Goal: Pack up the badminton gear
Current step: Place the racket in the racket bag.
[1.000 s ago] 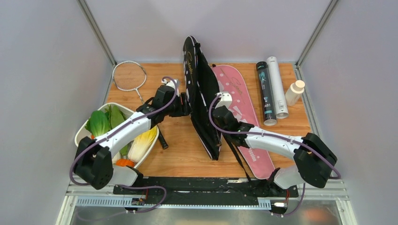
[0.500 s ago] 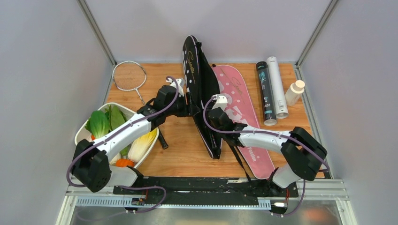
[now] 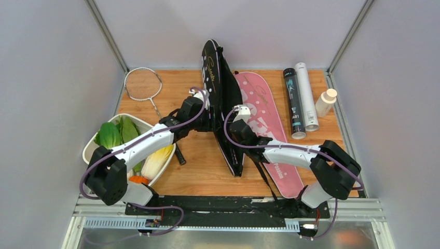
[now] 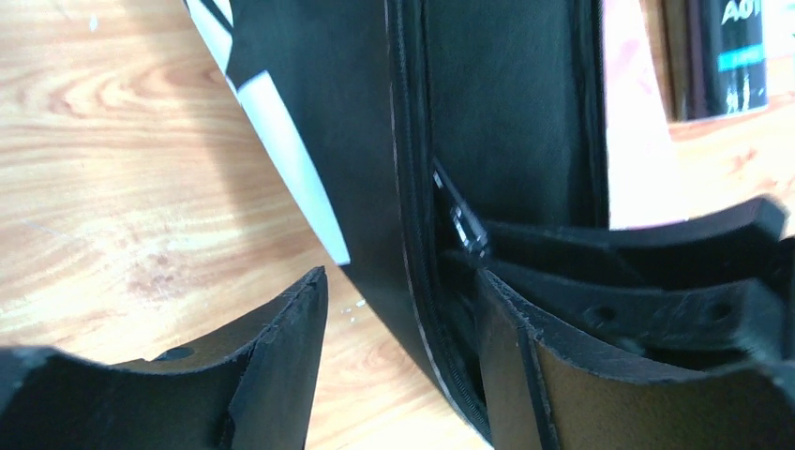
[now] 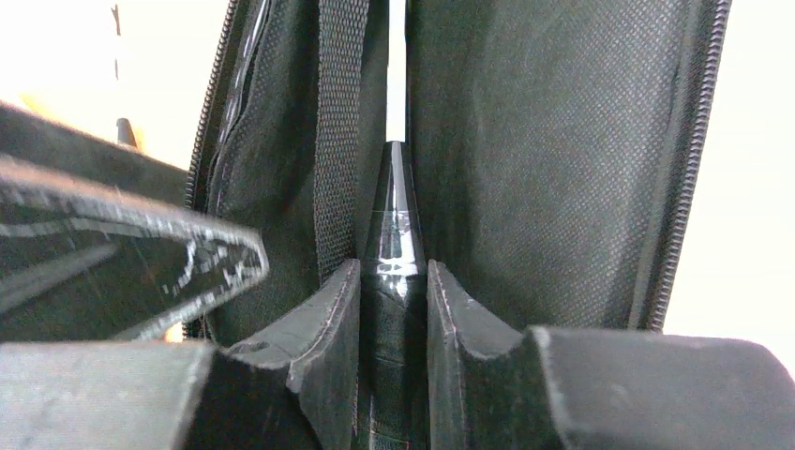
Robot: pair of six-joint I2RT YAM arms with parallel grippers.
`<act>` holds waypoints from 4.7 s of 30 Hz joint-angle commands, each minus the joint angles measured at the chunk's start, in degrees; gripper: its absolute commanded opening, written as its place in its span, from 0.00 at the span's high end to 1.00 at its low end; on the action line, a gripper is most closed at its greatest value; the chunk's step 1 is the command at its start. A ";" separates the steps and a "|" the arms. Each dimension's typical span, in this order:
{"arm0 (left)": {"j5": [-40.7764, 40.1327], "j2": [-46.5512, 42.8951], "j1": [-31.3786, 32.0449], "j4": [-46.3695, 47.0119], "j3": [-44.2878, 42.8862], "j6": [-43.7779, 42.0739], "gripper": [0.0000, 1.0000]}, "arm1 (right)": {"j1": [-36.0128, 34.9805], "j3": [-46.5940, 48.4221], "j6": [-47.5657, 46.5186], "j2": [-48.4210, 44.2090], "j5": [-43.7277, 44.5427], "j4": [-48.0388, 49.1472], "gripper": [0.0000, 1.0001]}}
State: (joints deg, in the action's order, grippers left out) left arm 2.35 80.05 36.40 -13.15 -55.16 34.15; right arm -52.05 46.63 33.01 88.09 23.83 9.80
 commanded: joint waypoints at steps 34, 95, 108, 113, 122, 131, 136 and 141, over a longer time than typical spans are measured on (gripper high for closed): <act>-11.35 11.01 0.69 2.28 -9.05 7.38 0.53 | -1.00 1.73 1.44 -1.32 2.42 5.07 1.00; 37.35 8.47 -17.95 1.59 -8.42 -1.56 1.00 | 1.25 -1.41 -1.09 -6.07 1.73 7.77 1.00; 31.05 6.92 -17.95 -7.94 -13.11 -7.49 0.87 | 1.65 -1.81 -0.91 -5.92 2.83 7.25 1.00; 34.98 8.75 -17.95 -4.34 -11.48 -5.65 0.99 | 1.60 -1.63 -0.01 -5.66 1.46 7.65 1.00; 33.61 8.60 -17.97 -4.37 -10.93 -6.46 0.92 | 1.59 -1.71 -0.72 -6.12 2.28 7.15 1.00; 31.68 8.07 -18.02 -6.08 -10.70 -8.40 0.99 | 1.60 -1.50 -0.32 -5.21 1.60 7.37 1.00; 31.80 7.78 -18.07 -5.91 -10.48 -8.00 1.00 | 1.65 -0.95 -1.15 -4.67 1.20 8.90 1.00; 28.58 7.66 -17.78 -8.61 -11.14 -7.86 0.92 | 1.41 1.67 -1.12 -2.86 -0.03 9.27 1.00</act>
State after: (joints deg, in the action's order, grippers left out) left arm 33.34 90.21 18.74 -19.94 -66.04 27.51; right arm -51.03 45.43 32.84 84.40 20.47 17.10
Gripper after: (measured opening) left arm 0.009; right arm 0.294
